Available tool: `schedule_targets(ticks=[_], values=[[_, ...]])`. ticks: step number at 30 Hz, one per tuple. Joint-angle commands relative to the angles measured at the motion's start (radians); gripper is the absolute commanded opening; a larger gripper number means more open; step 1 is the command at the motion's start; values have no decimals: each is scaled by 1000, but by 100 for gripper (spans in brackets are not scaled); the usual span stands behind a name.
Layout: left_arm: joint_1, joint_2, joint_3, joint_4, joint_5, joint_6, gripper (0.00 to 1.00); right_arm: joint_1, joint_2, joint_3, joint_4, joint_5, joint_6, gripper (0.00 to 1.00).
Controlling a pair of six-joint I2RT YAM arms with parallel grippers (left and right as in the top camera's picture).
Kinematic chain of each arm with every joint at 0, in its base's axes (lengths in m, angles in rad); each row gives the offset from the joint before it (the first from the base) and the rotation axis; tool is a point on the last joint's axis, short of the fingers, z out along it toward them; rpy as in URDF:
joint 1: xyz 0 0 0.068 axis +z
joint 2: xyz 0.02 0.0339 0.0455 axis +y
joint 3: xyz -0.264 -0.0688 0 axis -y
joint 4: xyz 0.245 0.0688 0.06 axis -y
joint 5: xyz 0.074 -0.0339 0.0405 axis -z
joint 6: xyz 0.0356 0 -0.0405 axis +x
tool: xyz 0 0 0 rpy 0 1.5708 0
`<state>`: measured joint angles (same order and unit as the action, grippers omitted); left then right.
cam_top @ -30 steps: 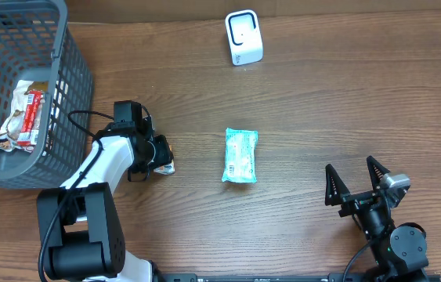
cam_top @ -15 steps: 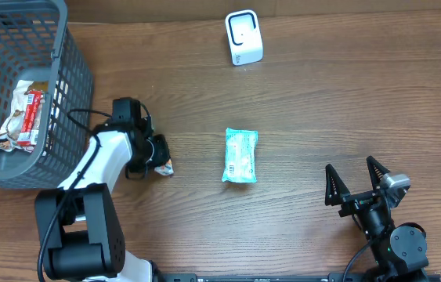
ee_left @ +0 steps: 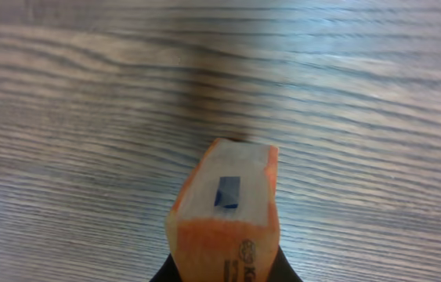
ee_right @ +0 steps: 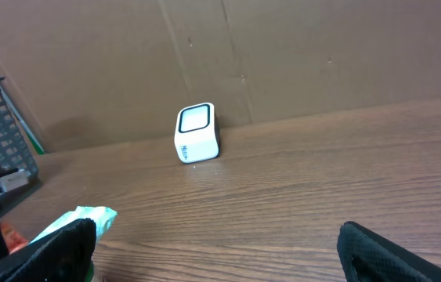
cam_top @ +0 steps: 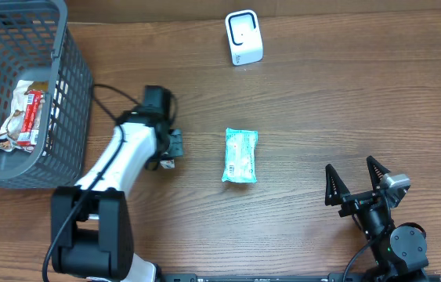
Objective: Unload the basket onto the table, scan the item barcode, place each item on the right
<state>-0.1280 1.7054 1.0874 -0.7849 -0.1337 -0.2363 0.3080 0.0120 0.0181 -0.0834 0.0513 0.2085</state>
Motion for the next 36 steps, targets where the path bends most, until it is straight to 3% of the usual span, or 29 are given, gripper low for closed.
schedule_targets(ticks=[1,8,16,36], values=[[-97,-6,17,8,-201,-26,4,-3,-5,-10,4,-2,-4,100],[-181,-6,17,31,-238,-78,4,-3,-5,-10,4,-2,-4,100],[-181,-6,13,48,-107,-127,4,-3,-5,-10,4,-2,-4,100],[-261,-5,11,77,-42,-186,5,-3,-5,-10,4,-2,-4,100]])
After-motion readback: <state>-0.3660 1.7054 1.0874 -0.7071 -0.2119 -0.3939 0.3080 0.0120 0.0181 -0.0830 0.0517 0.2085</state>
